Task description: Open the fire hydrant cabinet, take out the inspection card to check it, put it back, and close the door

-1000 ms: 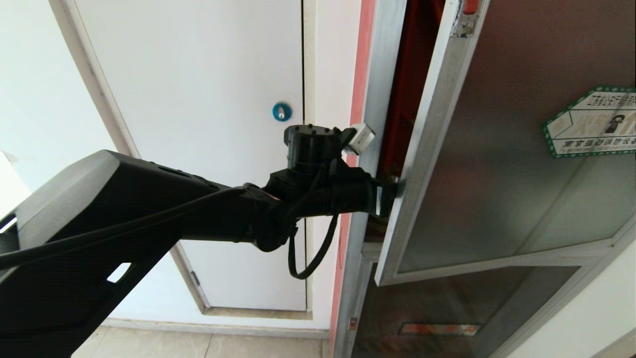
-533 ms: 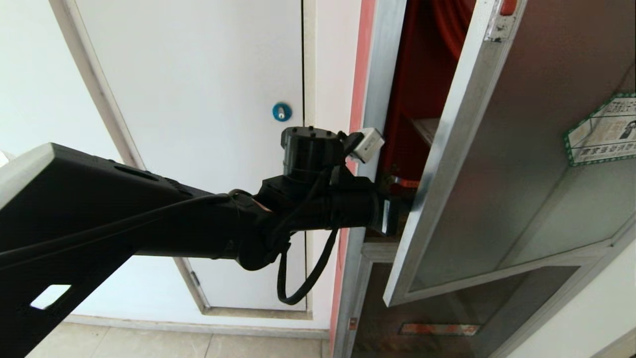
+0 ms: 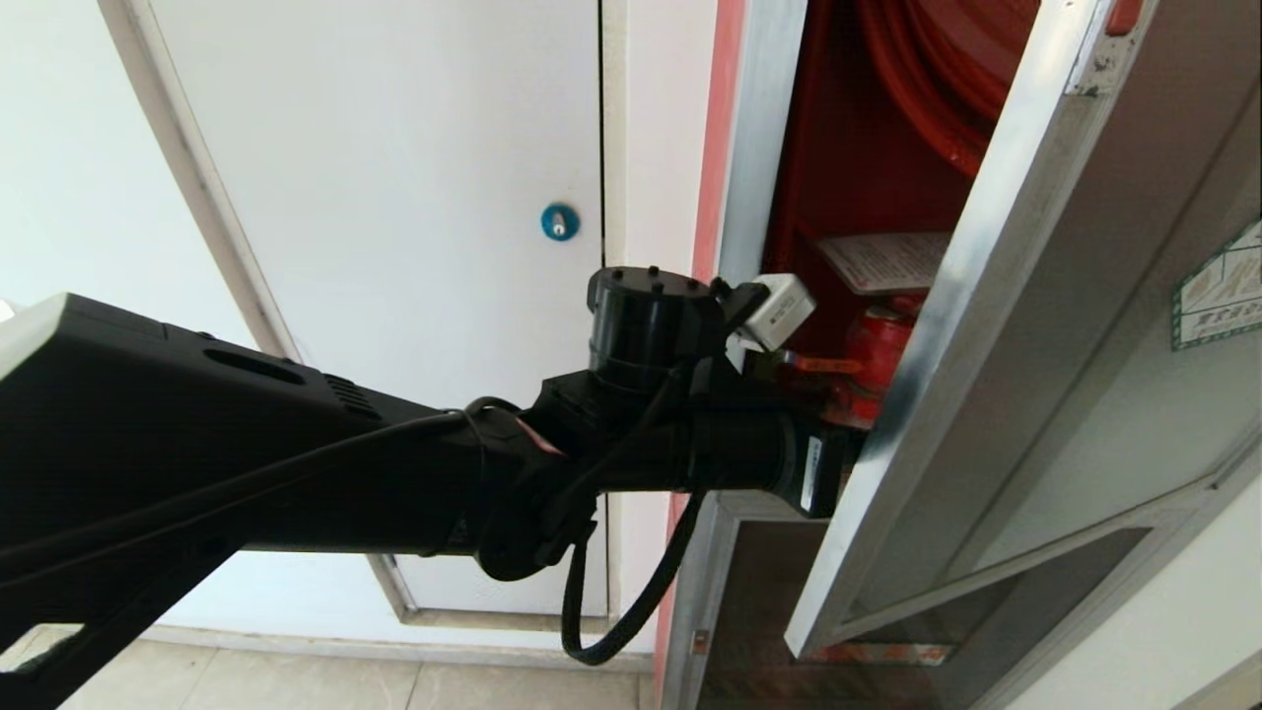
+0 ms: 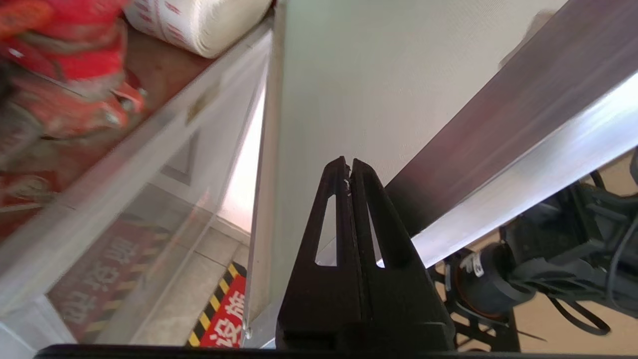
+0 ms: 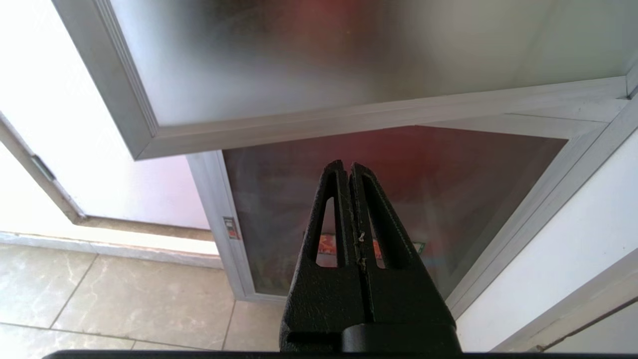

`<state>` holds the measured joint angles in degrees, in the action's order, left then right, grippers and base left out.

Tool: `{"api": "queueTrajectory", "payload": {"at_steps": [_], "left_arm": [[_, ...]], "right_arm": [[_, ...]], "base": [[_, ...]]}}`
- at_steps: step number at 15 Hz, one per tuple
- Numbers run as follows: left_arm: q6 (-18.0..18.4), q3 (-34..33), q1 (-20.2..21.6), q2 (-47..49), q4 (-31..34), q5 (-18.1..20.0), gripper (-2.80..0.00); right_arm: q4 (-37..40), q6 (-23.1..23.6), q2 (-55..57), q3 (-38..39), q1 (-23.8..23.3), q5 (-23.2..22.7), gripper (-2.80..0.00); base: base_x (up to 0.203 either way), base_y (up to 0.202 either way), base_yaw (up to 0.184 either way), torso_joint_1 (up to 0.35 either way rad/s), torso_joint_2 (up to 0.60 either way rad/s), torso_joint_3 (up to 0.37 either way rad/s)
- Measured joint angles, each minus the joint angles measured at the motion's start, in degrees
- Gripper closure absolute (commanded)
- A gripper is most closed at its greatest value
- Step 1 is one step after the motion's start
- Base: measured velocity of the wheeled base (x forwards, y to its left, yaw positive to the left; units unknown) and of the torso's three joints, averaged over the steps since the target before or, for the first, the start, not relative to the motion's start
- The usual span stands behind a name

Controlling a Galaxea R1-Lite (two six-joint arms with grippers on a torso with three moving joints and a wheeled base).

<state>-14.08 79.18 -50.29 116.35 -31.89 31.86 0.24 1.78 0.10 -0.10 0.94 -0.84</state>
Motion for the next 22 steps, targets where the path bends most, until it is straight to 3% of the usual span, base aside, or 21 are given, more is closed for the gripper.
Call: {"api": "queueTrajectory", "payload": {"at_steps": [8,22], "left_arm": [[0.26,-4.44,-4.51,-2.86,0.12,0.25,0.0],[0.28,-6.61,-13.95,-2.1,0.22,0.22,0.0]], "right_arm": [[0.02,0.0,0.0,0.0,0.0,0.0,0.0],[0.01,0.0,0.0,0.0,0.0,-0.01,0.0]], "base": [[0.0,0.0,0.0,0.0,0.0,0.0],[0.0,0.0,0.0,0.0,0.0,0.0]]}}
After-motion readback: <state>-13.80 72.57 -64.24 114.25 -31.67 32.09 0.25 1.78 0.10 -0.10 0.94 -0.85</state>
